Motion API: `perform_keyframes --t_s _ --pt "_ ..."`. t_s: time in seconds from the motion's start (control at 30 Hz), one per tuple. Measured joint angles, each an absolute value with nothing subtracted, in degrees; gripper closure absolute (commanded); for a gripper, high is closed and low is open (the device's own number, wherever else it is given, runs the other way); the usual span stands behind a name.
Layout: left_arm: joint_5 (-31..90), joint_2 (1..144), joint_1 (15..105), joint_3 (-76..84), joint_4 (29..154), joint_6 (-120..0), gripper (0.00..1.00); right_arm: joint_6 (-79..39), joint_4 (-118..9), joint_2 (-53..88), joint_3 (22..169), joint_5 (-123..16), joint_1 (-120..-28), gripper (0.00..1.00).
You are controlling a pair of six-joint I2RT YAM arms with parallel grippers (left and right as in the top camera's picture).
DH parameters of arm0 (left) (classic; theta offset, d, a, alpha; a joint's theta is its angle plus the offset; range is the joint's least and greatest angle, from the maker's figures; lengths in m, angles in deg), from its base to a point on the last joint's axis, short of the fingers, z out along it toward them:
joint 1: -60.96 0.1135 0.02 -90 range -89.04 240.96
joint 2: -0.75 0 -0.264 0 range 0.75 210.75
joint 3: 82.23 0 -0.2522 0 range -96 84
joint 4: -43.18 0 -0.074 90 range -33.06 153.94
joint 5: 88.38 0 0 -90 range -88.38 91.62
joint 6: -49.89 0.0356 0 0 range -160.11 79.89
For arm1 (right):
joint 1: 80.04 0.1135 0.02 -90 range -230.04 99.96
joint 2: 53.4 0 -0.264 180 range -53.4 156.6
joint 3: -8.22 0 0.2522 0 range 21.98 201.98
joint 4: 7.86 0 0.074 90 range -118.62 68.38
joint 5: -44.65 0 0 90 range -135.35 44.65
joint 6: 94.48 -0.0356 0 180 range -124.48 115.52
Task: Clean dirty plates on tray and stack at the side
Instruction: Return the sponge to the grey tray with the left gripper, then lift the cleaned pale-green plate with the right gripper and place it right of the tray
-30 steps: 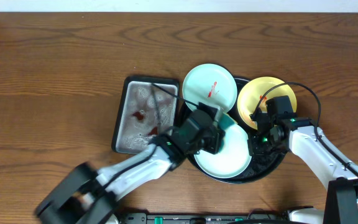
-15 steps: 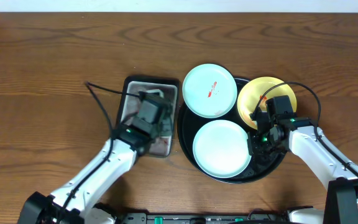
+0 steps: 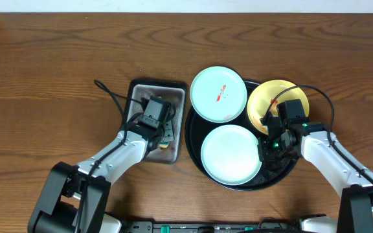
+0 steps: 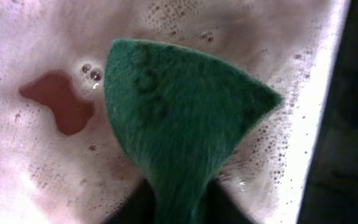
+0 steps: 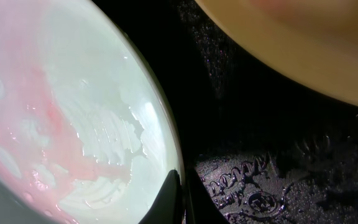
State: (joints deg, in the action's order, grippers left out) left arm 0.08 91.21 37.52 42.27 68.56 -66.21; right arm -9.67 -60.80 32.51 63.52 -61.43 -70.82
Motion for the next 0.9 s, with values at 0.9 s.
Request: perform_keyframes --t_s 0.9 --pt "0.1 76.0 37.6 42.2 86.5 -71.5 0.18 -10.5 -55.1 32.2 59.3 -63.8 -70.9 0.99"
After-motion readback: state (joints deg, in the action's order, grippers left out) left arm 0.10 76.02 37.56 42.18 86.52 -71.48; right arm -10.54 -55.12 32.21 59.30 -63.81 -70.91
